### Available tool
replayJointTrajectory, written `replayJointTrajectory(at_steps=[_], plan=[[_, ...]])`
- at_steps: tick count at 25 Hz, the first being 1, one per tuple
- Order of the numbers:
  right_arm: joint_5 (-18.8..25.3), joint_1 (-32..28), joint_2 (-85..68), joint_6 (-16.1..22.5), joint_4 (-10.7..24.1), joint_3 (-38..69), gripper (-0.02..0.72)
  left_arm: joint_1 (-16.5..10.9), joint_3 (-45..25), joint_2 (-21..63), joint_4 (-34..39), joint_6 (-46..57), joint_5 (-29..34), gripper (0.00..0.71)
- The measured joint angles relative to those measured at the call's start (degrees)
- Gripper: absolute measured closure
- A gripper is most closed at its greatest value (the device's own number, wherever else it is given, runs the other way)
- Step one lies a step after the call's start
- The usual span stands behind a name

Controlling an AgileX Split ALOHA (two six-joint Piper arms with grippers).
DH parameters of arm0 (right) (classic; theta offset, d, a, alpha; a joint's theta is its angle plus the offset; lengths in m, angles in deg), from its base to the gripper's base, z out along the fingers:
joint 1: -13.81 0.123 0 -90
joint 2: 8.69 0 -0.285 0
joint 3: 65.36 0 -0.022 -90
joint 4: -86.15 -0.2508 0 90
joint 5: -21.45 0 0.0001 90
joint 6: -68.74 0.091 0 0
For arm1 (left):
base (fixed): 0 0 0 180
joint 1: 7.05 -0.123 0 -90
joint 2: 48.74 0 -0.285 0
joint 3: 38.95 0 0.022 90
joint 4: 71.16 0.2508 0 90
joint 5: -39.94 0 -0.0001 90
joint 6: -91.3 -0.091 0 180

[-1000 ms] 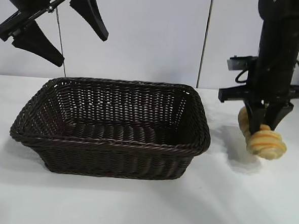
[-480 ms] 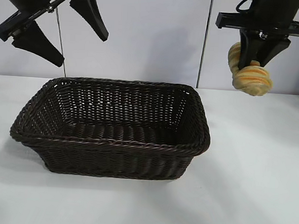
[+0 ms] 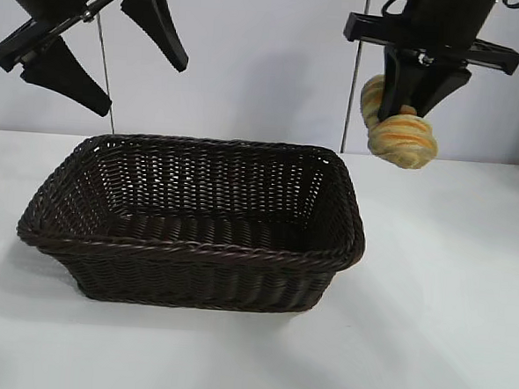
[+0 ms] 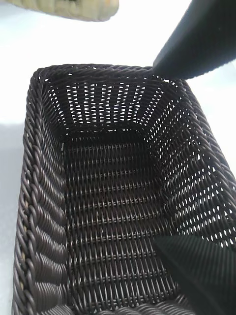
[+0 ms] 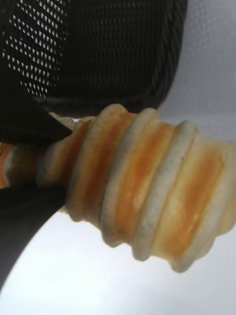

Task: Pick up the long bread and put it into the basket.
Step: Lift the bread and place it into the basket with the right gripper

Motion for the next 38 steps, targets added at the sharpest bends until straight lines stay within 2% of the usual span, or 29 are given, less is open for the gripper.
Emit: replayJointTrajectory(at_steps=[8, 16, 18, 23, 25, 31, 38], plan=[[-2.0, 6.3, 3.2, 0.0, -0.2, 0.0, 0.524, 0.0, 0.0, 0.0, 0.0, 0.0, 0.0, 0.085], [-4.7, 6.9, 7.0, 0.0, -0.2, 0.0, 0.520, 0.0, 0.0, 0.0, 0.0, 0.0, 0.0, 0.085], [-5.1, 6.9, 7.3, 0.0, -0.2, 0.0, 0.485, 0.0, 0.0, 0.0, -0.1, 0.0, 0.0, 0.085], [-5.6, 6.9, 7.3, -0.5, -0.2, 0.0, 0.280, 0.0, 0.0, 0.0, -0.1, 0.0, 0.0, 0.085], [-5.6, 6.9, 7.3, -0.9, -0.2, -0.1, 0.246, 0.0, 0.0, 0.0, -0.1, 0.0, 0.0, 0.085], [-5.5, 5.9, 5.4, -1.3, -0.2, -0.2, 0.228, 0.0, 0.0, 0.0, -0.1, 0.0, 0.0, 0.085], [-3.9, 1.1, 0.9, -2.9, -1.1, -0.3, 0.228, 0.0, 0.0, 0.0, -0.1, 0.0, 0.3, 0.085]])
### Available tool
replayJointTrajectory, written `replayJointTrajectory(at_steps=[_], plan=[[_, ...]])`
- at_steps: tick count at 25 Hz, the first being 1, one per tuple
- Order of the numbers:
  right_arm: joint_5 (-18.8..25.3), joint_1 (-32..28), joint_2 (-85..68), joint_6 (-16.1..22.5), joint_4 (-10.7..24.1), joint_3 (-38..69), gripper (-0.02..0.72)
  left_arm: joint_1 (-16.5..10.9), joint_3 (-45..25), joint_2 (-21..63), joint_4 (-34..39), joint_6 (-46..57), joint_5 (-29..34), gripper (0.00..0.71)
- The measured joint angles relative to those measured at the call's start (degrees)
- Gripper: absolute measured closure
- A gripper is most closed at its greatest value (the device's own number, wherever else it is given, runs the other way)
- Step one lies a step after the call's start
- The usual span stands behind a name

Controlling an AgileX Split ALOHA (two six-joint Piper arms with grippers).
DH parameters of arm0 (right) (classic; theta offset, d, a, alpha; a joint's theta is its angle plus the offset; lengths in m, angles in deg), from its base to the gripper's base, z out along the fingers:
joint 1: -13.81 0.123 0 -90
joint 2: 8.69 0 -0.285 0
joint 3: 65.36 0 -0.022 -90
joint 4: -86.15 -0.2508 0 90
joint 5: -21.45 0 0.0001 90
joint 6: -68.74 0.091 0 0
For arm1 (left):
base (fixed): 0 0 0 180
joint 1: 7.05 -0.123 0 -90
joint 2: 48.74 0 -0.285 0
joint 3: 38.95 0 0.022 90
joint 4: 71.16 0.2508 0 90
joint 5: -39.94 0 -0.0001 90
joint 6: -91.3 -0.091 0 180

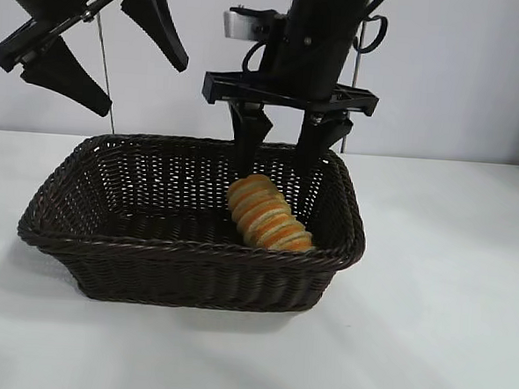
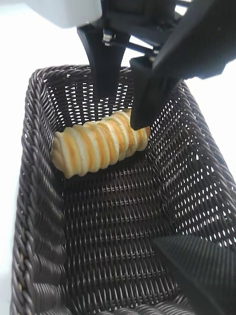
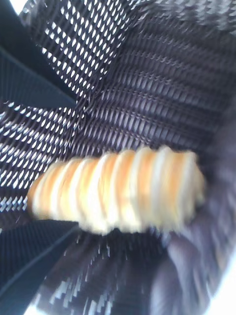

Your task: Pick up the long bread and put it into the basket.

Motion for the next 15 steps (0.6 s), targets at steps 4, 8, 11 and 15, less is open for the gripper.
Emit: replayJointTrajectory(at_steps=[4, 8, 11, 15], plan=[[1.4, -2.7, -3.0, -1.7, -1.5, 0.0, 0.228, 0.0, 0.0, 0.0, 0.0, 0.0, 0.0, 0.085], [2.8, -5.4, -4.7, -3.0, -3.5, 0.0, 0.228, 0.0, 0.0, 0.0, 0.0, 0.0, 0.0, 0.085], [3.0, -7.8, -5.6, -3.3, -5.3, 0.0, 0.228, 0.0, 0.0, 0.0, 0.0, 0.0, 0.0, 0.085], [3.6, -10.6, -6.5, -3.6, -7.4, -0.1, 0.228, 0.0, 0.0, 0.0, 0.0, 0.0, 0.0, 0.085]])
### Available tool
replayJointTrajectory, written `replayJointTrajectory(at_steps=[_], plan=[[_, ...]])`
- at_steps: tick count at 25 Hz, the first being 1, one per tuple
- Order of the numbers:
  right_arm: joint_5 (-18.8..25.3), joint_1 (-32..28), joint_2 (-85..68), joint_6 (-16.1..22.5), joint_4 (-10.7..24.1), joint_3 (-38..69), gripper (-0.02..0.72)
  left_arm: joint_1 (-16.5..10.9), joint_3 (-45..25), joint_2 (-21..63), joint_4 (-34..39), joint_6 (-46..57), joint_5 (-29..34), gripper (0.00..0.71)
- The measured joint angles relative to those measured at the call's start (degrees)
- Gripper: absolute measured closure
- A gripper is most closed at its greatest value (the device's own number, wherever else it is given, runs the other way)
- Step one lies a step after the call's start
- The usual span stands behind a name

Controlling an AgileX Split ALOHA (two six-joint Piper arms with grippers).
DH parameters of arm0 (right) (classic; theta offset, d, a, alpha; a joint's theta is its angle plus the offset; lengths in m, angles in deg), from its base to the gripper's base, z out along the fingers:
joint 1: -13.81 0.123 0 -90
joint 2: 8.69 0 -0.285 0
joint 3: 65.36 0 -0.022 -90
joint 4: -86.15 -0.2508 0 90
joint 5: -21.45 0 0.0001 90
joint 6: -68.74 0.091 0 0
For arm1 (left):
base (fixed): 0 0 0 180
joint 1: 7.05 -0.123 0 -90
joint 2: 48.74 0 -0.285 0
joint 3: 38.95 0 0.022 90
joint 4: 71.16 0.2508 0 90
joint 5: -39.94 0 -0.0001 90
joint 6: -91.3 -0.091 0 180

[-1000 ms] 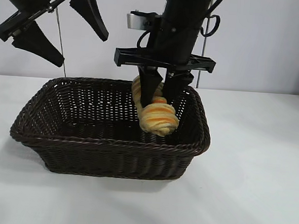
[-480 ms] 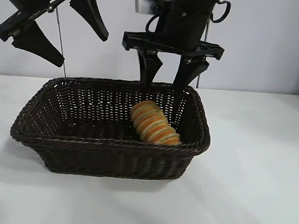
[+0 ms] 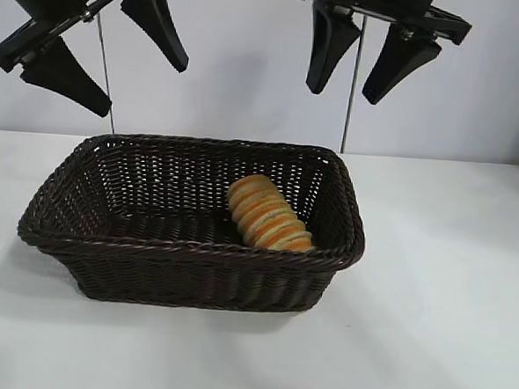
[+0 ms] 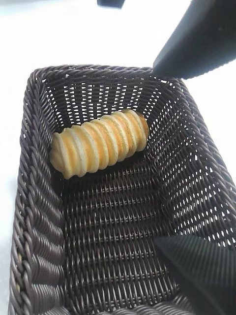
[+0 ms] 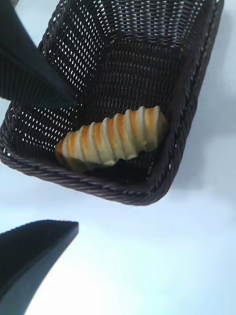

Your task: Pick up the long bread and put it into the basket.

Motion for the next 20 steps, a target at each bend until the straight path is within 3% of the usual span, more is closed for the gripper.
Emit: replayJointTrajectory(at_steps=[20], plan=[[0.4, -0.6, 0.0, 0.0, -0.7, 0.0, 0.228, 0.0, 0.0, 0.0, 0.0, 0.0, 0.0, 0.085]])
